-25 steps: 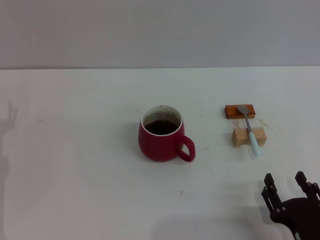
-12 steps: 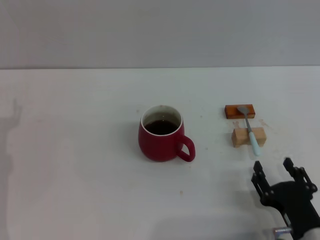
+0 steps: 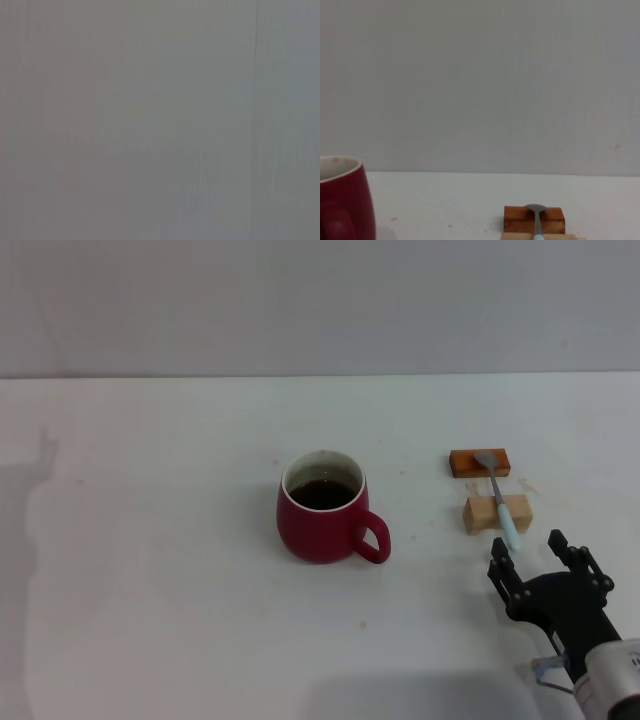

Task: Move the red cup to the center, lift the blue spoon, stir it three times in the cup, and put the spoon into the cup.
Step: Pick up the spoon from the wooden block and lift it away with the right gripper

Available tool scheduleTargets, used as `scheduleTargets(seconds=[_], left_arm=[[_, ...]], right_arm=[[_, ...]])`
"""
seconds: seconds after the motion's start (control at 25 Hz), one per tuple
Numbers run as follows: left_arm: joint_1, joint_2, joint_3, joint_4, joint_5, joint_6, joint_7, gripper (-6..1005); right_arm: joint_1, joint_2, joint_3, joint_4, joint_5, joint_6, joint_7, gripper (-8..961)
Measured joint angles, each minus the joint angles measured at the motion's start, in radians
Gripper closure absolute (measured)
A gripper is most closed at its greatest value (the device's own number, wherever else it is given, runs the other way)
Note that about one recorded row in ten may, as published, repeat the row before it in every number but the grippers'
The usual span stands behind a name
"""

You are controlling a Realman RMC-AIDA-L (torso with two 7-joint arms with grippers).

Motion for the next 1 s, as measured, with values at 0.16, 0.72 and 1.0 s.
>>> scheduleTargets(seconds=[0.16, 0.72, 1.0], left_arm=[[0.000, 0.000, 0.000, 0.000, 0.000, 0.000, 0.000, 140], [-0.021, 0.001, -0.003, 0.003, 0.000, 0.000, 0.001, 140], [-0.038, 0.003, -0.004, 0.026, 0.000, 0.000, 0.002, 140]], right_arm=[[0.006, -0.001, 0.012, -0.002, 0.000, 0.016, 0.001, 386], [0.068, 0.001, 0.031, -0.039, 0.000, 0.088, 0.010, 407], [0.090, 0.005, 0.031, -0.054, -0.001, 0.106, 0.026, 417]])
